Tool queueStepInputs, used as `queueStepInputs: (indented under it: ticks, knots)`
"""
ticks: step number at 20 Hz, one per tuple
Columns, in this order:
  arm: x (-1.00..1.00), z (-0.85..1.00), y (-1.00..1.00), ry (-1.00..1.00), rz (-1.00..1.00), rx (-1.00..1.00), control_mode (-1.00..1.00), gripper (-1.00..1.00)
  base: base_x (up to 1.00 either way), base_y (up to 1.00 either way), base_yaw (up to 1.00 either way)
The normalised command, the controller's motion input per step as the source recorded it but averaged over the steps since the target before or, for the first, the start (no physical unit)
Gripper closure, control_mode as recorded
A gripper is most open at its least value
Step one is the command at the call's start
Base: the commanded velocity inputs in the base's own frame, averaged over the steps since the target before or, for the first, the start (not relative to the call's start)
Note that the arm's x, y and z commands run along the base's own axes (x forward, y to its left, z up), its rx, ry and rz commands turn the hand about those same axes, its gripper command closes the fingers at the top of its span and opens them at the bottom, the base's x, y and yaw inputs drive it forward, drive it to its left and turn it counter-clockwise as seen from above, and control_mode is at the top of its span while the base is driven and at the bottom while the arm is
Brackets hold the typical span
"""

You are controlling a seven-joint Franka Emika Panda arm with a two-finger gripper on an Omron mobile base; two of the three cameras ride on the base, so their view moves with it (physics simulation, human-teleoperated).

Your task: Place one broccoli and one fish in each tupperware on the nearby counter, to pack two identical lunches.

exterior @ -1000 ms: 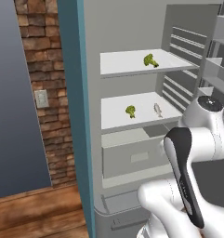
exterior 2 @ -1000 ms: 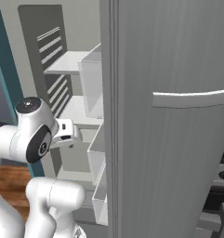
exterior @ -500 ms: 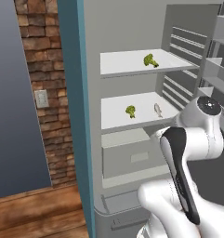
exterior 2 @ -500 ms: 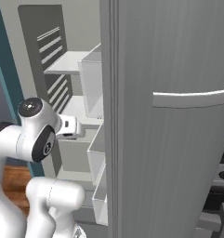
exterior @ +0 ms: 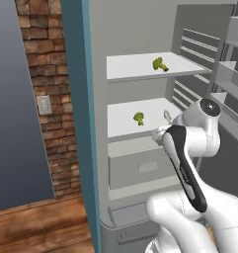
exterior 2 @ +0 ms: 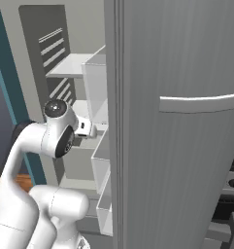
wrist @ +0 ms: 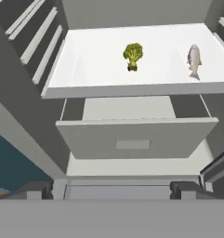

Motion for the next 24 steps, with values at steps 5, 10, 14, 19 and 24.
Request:
queueStepInputs:
  ticks: [5, 10, 14, 19, 24]
  knots:
    - [0.92, 0.0, 0.0, 0.17, 0.0, 0.0, -1.0, -1.0, 0.0, 0.0, 0.0]
    - [0.68, -0.1, 0.0, 0.08, 0.0, 0.0, -1.0, -1.0, 0.0, 0.0, 0.0]
    - [0.53, -0.41, 0.0, -0.04, 0.0, 0.0, -1.0, -1.0, 0.0, 0.0, 0.0]
    - [0.59, -0.58, 0.0, -0.31, 0.0, 0.0, -1.0, -1.0, 0.0, 0.0, 0.0]
    - [0.61, -0.26, 0.0, -0.2, 0.0, 0.0, -1.0, -1.0, 0.0, 0.0, 0.0]
